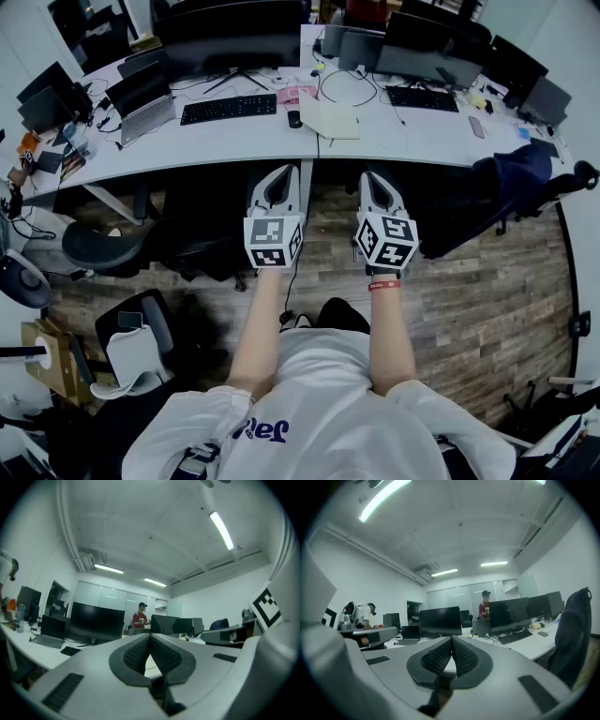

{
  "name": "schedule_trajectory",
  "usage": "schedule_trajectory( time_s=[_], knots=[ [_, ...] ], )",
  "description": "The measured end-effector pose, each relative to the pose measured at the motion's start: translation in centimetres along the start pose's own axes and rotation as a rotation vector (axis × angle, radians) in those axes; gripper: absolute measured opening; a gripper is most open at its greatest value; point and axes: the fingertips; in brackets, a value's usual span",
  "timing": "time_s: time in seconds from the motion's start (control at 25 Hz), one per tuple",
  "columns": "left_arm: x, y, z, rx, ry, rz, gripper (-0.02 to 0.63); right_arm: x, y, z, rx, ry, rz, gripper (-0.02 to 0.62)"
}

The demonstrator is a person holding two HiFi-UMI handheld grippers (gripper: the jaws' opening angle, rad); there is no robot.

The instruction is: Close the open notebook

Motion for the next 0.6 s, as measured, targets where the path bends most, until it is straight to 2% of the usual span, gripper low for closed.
schedule_trajectory(
  time_s=[0.08,0.16,0.28,0.6],
  knots=[
    [0.4,0.2,-0.3,-0.020,0.054,-0.035,0.020,-0.1,0.3,0.2,0.007,0.025,-0.004,0.012],
    [0.3,0.4,-0.6,-0.044,0.073,-0.039,0.020,-0.2,0.5,0.5,0.016,0.037,-0.002,0.013],
    [-0.2,0.8,-0.8,-0.054,0.053,-0.020,0.019,0.0,1.3,0.6,0.012,0.053,0.002,0.012],
    [-2.7,4.4,-2.0,-0.063,0.017,0.010,0.018,0.7,6.7,-2.2,-0.104,0.103,0.023,0.014]
  ],
)
Point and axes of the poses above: the fingertips, and each gripper's own axes: y forward along the fingers, x to its right, z out of its top, and after that the axes turned 10 degrees about -z, right-handed
